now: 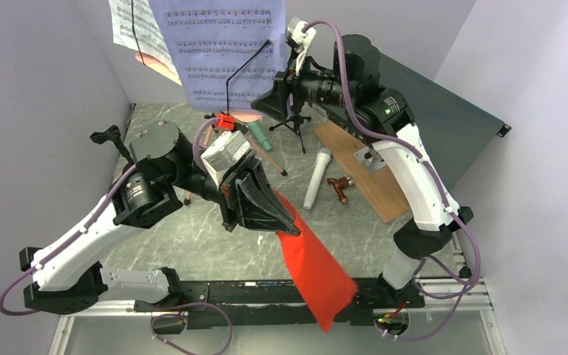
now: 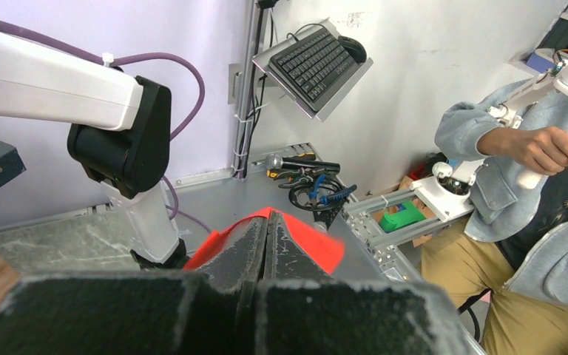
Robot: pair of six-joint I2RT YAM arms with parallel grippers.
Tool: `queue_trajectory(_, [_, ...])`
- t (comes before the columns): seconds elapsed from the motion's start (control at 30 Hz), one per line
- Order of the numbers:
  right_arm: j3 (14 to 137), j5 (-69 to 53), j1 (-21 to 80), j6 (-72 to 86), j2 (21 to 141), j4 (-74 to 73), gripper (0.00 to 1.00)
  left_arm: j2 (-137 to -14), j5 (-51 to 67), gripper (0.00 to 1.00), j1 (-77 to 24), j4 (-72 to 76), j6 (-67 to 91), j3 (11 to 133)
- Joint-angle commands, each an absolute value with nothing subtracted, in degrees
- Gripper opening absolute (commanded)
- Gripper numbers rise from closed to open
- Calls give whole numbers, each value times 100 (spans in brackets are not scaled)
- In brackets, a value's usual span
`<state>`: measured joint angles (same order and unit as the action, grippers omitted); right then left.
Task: Pack up the instrument practice props
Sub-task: Pick up the sheet music from the music stand, then place the sheet music at the center of the board.
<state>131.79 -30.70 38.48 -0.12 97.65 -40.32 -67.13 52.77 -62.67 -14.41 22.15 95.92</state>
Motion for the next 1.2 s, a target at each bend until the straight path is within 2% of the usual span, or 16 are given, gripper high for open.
queue_trajectory(0.0, [13380, -3273, 3763, -252, 9565, -4044, 68, -6498, 6116, 0, -6302, -1703, 2321, 9640])
queue_trajectory(0.13, [13235, -3358, 3706, -383, 9418, -4105, 73, -6508, 5809, 0, -6304, -2220, 2026, 9545])
queue_trajectory(0.33, [12881, -3573, 3691, -841, 9041, -4326, 93, -6481, 5127, 0, -6302, -2688, 1837, 8953])
queue_trajectory(0.43, [12686, -3645, 3683, -1071, 8800, -4438, 97, -6413, 4819, 0, -6286, -2635, 1907, 8412])
queue_trajectory(0.87, [12161, -4176, 3208, -1602, 8289, -4791, 99, -6893, 3872, 0, -6021, -3098, 1531, 7541])
queue_trajectory(1.17, [10770, -5077, 2330, -2796, 7284, -5575, 99, -7642, 2712, 0, -5904, -5281, 662, 8451])
